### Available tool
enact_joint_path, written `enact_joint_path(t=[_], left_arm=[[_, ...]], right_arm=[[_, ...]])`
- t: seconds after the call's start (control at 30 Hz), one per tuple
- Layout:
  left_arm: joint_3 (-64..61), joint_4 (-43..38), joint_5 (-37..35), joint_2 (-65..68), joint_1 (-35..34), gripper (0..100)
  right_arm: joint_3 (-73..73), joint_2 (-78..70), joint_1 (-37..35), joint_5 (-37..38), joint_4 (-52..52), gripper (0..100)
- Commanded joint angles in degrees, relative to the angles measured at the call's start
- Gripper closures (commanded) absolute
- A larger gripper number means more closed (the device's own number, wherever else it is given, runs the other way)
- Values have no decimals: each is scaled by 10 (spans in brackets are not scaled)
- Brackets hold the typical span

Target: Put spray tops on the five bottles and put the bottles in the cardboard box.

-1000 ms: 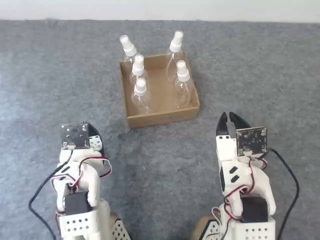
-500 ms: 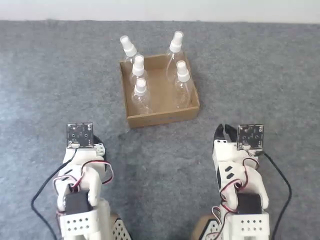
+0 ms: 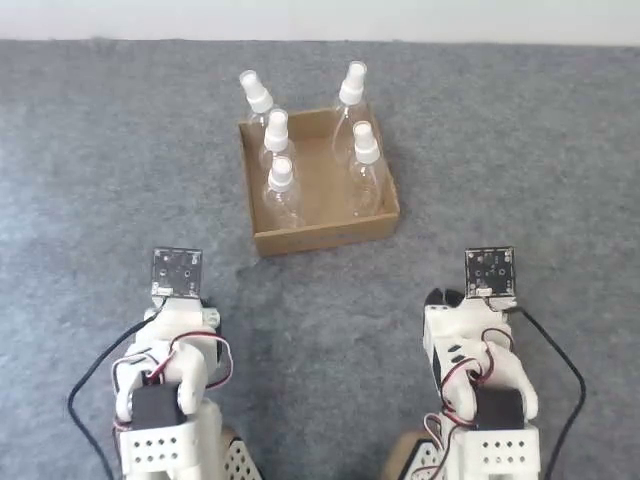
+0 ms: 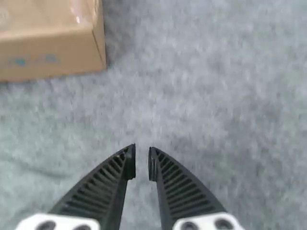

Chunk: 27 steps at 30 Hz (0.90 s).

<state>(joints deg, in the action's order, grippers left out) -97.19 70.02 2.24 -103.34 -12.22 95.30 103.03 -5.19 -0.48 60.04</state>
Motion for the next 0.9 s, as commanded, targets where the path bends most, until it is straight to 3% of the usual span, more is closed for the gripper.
enact_joint_path(t=[0.0, 0.33, 0.87], left_arm=[[7, 23, 4, -12, 3, 986], [7, 24, 4, -12, 1, 986], [7, 24, 4, -12, 1, 986]], right_arm=[[11, 9, 5, 1, 52, 992], [11, 9, 5, 0, 149, 992], [11, 9, 2, 0, 147, 992]])
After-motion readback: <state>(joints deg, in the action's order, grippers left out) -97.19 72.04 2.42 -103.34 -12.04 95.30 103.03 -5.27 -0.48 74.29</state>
